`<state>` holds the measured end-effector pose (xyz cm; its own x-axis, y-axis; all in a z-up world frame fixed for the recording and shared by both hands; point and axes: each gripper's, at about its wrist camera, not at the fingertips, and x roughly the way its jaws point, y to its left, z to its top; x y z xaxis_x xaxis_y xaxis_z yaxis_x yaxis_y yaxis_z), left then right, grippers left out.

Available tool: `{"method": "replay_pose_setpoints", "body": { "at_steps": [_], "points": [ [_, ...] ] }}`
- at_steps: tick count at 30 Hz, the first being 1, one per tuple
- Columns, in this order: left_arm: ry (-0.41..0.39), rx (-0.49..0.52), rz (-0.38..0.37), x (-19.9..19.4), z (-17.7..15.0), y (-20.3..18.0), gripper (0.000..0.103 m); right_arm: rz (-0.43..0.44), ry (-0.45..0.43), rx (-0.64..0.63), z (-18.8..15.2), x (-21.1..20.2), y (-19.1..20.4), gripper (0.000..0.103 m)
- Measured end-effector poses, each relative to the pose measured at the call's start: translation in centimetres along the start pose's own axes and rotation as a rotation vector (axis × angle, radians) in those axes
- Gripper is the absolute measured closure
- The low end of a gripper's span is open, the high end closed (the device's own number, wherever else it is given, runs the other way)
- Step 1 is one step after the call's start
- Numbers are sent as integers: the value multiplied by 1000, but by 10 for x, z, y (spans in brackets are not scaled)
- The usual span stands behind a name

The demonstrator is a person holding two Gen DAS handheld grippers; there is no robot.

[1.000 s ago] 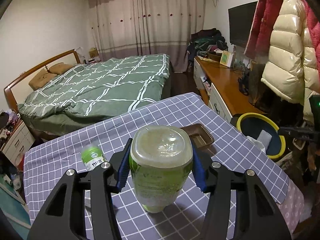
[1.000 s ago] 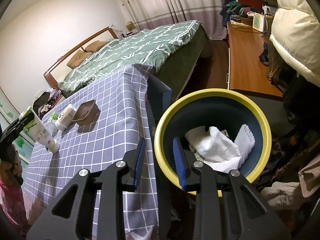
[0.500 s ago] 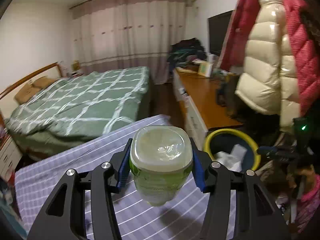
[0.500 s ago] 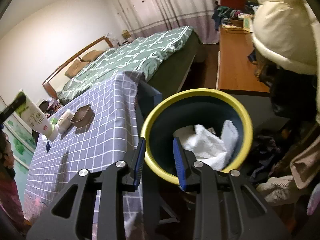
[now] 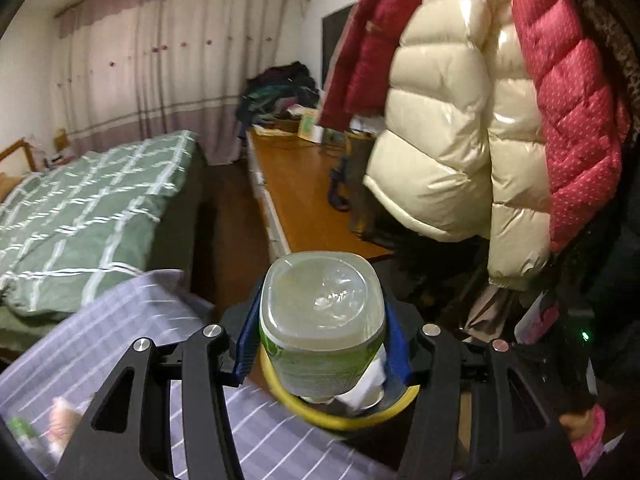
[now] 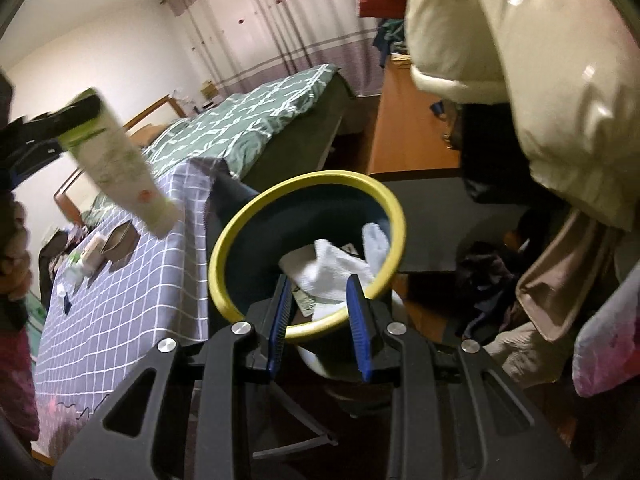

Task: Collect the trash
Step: 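Carry the milk bottle over the bin and open the left tool, then grasp the brown plastic tray with the right tool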

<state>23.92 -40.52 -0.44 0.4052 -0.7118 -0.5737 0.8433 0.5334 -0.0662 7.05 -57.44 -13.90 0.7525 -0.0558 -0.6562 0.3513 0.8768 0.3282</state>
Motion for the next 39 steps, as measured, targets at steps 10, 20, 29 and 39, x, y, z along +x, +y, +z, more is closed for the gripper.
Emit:
{"method": "replay_pose_setpoints", "body": {
  "at_steps": [10, 20, 29, 39],
  "points": [
    [148, -16, 54, 114, -22, -27, 19, -44, -16, 44, -11, 0, -11, 67],
    [48, -58, 105, 43, -19, -2, 15, -54, -29, 29, -9, -2, -5, 65],
    [-70, -159, 211, -70, -48, 53, 6, -48, -19, -38, -8, 3, 27, 64],
    [-163, -292, 401, -182, -110, 125, 5, -31, 11, -171, -5, 16, 92, 63]
  ]
}}
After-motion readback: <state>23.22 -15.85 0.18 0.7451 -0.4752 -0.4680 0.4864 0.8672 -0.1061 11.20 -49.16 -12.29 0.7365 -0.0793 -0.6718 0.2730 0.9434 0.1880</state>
